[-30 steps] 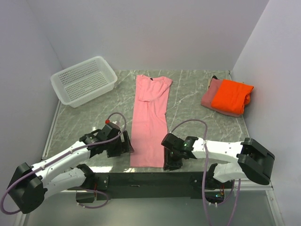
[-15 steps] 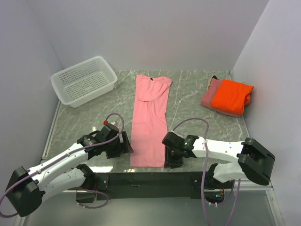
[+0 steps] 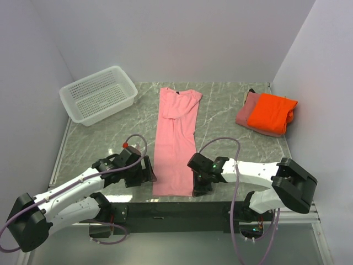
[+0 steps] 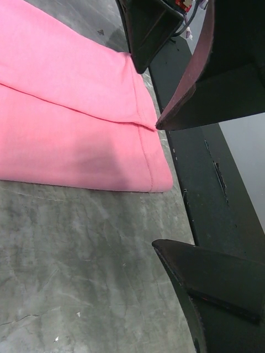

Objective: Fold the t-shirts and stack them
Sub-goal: Fold the tshirt

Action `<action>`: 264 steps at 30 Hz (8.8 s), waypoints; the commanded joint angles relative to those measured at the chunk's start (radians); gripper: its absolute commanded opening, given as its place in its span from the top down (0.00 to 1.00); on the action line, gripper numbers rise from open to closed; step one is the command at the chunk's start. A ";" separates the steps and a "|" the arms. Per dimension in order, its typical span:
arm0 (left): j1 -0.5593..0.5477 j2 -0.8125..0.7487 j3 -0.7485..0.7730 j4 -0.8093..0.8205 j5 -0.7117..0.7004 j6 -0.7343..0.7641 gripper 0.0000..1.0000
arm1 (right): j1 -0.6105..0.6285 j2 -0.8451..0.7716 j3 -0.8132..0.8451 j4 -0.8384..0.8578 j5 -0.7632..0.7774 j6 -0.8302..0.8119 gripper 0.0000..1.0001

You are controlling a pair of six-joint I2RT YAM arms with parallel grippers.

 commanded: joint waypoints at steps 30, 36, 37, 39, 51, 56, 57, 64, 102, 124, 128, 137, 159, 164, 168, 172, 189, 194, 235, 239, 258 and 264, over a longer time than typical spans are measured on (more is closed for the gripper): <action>-0.202 0.268 0.065 -0.010 -0.053 -0.051 0.40 | -0.005 0.071 0.023 -0.026 -0.013 -0.057 0.90; -0.207 0.279 0.067 -0.005 -0.065 -0.053 0.43 | -0.006 0.071 0.020 -0.025 -0.013 -0.057 0.90; -0.205 0.285 0.065 -0.002 -0.061 -0.051 0.45 | -0.006 0.073 0.020 -0.023 -0.013 -0.056 0.90; -0.207 0.311 0.064 0.019 -0.053 -0.045 0.48 | -0.005 0.074 0.021 -0.025 -0.015 -0.062 0.90; -0.224 0.382 0.067 0.096 -0.018 -0.007 0.77 | -0.005 0.084 0.024 -0.023 -0.019 -0.064 0.90; -0.224 0.382 0.070 0.088 -0.019 -0.007 0.94 | -0.005 0.093 0.036 -0.028 -0.015 -0.074 0.91; -0.224 0.379 0.068 0.087 -0.021 -0.007 0.99 | -0.006 0.093 0.038 -0.032 -0.015 -0.077 0.93; -0.233 0.313 0.016 0.064 0.028 -0.016 1.00 | -0.005 0.082 0.052 -0.083 -0.032 -0.109 1.00; 0.232 0.699 0.638 0.045 0.002 0.306 1.00 | -0.399 0.438 0.749 -0.276 0.033 -0.458 1.00; 0.384 1.035 0.972 0.081 0.165 0.434 1.00 | -0.539 0.668 1.078 -0.365 0.051 -0.525 1.00; 0.384 1.067 0.999 0.071 0.165 0.444 1.00 | -0.546 0.670 1.075 -0.367 0.050 -0.528 1.00; 0.392 1.093 1.024 0.050 0.071 0.411 0.91 | -0.577 0.740 1.148 -0.371 0.056 -0.541 0.98; 0.044 0.779 0.619 0.485 -0.001 0.213 0.20 | -0.533 0.660 1.098 -0.286 -0.084 -0.528 0.70; 0.002 0.805 0.522 0.600 0.001 0.246 0.20 | -0.528 0.670 1.067 -0.246 -0.131 -0.522 0.71; -0.027 0.842 0.476 0.648 0.011 0.265 0.20 | -0.511 0.699 1.087 -0.256 -0.162 -0.534 0.71; -0.053 0.865 0.464 0.627 -0.007 0.285 0.20 | -0.471 0.743 1.112 -0.282 -0.164 -0.545 0.71; -0.193 0.742 0.275 0.622 -0.059 0.216 0.20 | -0.448 0.903 1.219 -0.315 -0.081 -0.538 0.71; -0.231 0.690 0.223 0.614 -0.070 0.193 0.20 | -0.454 0.949 1.287 -0.333 -0.035 -0.533 0.71; 0.195 0.060 0.180 0.219 -0.096 0.058 0.09 | -0.536 0.002 0.376 -0.145 -0.069 -0.449 0.57; 0.232 0.075 0.131 0.263 -0.046 0.098 0.09 | -0.502 0.002 0.333 -0.132 -0.044 -0.413 0.57; 0.234 0.064 -0.051 0.344 0.056 0.062 0.12 | -0.296 0.114 0.245 -0.071 0.036 -0.269 0.53; 0.234 0.029 -0.097 0.348 0.057 0.033 0.12 | -0.296 0.147 0.194 -0.017 0.034 -0.249 0.53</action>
